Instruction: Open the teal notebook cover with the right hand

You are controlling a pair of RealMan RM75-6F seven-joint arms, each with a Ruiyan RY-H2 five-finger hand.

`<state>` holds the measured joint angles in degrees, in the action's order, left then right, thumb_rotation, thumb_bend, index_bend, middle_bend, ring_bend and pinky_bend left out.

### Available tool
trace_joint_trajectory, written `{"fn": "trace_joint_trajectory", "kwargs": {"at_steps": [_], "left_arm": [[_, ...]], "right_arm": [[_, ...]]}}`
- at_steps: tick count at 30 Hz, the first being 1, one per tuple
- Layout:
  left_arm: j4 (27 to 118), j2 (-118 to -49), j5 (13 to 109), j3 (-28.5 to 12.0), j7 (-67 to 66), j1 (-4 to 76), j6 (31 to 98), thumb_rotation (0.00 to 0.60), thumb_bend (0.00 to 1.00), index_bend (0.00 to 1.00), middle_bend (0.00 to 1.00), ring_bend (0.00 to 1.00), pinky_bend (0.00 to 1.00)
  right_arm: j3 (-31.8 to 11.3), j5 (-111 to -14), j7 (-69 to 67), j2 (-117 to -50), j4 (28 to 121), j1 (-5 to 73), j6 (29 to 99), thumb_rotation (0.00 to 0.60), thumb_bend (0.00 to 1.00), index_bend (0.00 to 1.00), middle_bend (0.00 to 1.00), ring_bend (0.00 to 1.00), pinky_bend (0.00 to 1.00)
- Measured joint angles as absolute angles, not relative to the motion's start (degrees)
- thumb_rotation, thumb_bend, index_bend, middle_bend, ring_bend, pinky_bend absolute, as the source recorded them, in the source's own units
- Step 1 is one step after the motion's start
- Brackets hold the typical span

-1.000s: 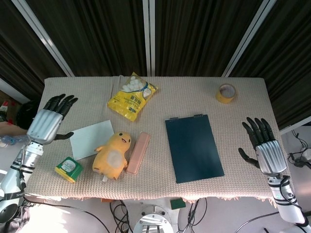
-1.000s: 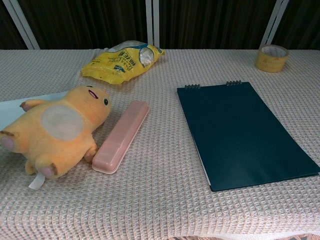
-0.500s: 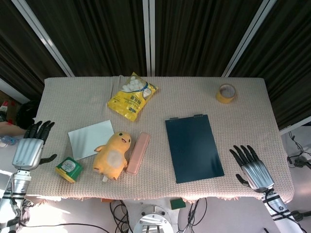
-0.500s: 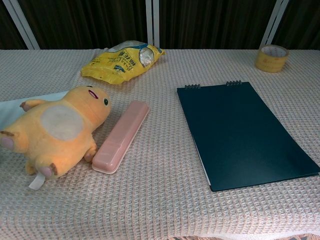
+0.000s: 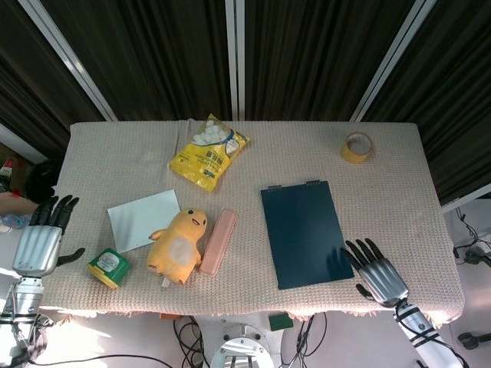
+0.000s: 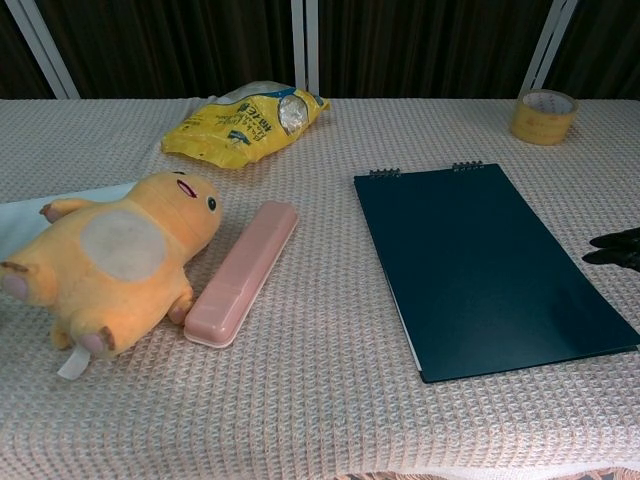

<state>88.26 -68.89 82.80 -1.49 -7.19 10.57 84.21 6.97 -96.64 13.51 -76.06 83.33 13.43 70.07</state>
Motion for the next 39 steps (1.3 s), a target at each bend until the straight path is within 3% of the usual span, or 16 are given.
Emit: {"fn": "trace_joint_trajectory", "kwargs": {"at_steps": [21,39], "left_arm": [[86.5,-68.6,83.3,-2.5,-4.3,9.5,83.9,0.600,0.01,0.09,0.06,0.03,0.12],[85.5,-68.6,82.9,-2.9,-3.0,9.1,83.0,0.600,0.01,0.09,0.06,0.03,0.12]], "right_arm": [[5.5,-97.4,17.4,-81.4,80.2,16.3,68.4,0.600,0.29,0.25,0.00,0.00,0.00],[5.6,-99.3,16.0,-84.7,75.3,16.9,70.9,0.600,0.41,0.52,0.02,0.00,0.00]]}}
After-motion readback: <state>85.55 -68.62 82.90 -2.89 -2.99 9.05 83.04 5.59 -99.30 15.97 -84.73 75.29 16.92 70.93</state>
